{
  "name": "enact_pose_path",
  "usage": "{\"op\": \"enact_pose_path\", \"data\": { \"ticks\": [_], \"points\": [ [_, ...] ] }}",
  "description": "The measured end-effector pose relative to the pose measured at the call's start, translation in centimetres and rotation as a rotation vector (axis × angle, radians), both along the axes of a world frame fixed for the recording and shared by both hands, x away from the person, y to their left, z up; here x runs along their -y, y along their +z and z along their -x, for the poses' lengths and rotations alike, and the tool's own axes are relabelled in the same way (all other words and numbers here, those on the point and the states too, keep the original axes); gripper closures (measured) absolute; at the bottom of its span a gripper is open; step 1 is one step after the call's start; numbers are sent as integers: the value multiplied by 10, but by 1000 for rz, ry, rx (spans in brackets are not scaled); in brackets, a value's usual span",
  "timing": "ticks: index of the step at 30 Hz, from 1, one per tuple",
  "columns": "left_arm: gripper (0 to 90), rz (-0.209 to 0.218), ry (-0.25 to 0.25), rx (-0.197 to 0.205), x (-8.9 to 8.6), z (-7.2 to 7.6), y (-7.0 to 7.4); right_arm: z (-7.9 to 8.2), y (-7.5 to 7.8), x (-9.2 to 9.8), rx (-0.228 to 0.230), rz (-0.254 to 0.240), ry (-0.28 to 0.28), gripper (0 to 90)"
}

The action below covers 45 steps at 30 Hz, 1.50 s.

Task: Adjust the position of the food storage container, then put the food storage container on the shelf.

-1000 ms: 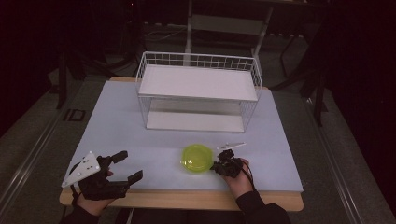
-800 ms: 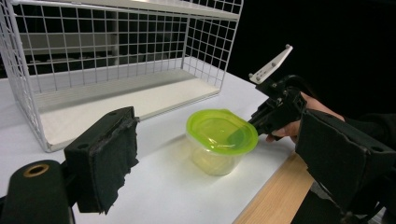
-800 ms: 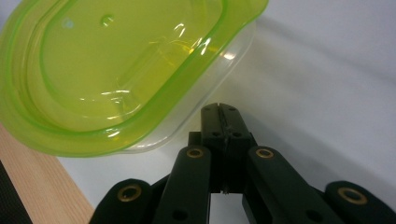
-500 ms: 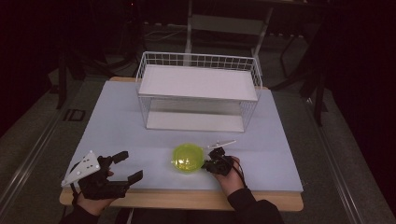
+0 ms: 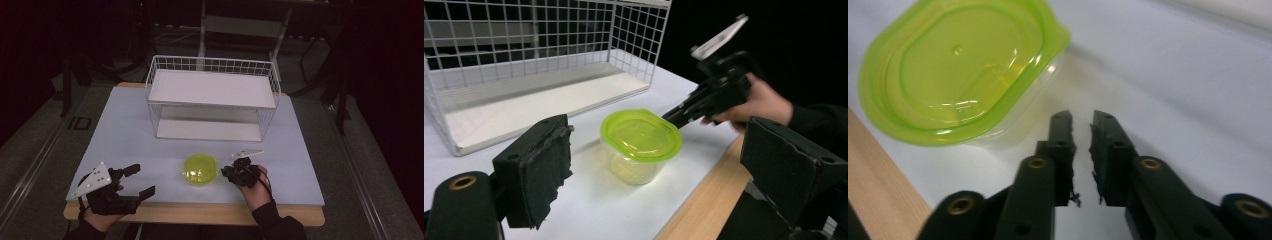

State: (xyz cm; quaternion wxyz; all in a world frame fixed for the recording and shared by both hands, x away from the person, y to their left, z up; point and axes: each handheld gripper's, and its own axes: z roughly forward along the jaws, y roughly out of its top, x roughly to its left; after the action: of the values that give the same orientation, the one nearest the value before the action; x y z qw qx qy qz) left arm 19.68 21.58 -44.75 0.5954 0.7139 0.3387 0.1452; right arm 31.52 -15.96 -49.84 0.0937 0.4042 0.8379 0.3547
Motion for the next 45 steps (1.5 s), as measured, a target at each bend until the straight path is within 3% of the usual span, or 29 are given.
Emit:
{"op": "enact_pose_path", "data": {
  "ticks": [7, 10, 12, 14, 18, 25, 31, 37, 39, 43, 45],
  "points": [
    [144, -4, -17, -29, 1, -3, 1, 23, 26, 10, 120, -7, 23, 404],
    [144, -5, -28, -33, 3, -3, 3, 31, 31, 13, 131, -24, 26, 248],
    [144, 2, -33, -39, 4, -4, 5, 36, 35, 17, 130, -44, 56, 169],
    [144, 4, -42, -48, 5, -5, 7, 40, 40, 21, 144, -71, 53, 163],
    [144, -5, -50, -67, 10, -9, 11, 45, 52, 26, 170, -76, 58, 146],
    [144, -28, -60, -98, 20, -19, 25, 45, 72, 26, 242, -28, 88, 168],
    [150, -41, -63, -126, 27, -32, 38, 38, 86, 27, 237, -107, 103, 167],
    [153, -37, -61, -186, 42, -49, 33, 28, 89, 19, 242, -99, 135, 151],
    [153, -34, -59, -218, 46, -55, 28, 23, 87, 15, 189, -94, 138, 156],
    [162, -19, -55, -287, 51, -69, 17, 12, 75, 10, 60, -174, 144, 155],
    [162, -15, -52, -320, 53, -75, 12, 7, 69, 7, 23, -202, 131, 142]
  ]
}}
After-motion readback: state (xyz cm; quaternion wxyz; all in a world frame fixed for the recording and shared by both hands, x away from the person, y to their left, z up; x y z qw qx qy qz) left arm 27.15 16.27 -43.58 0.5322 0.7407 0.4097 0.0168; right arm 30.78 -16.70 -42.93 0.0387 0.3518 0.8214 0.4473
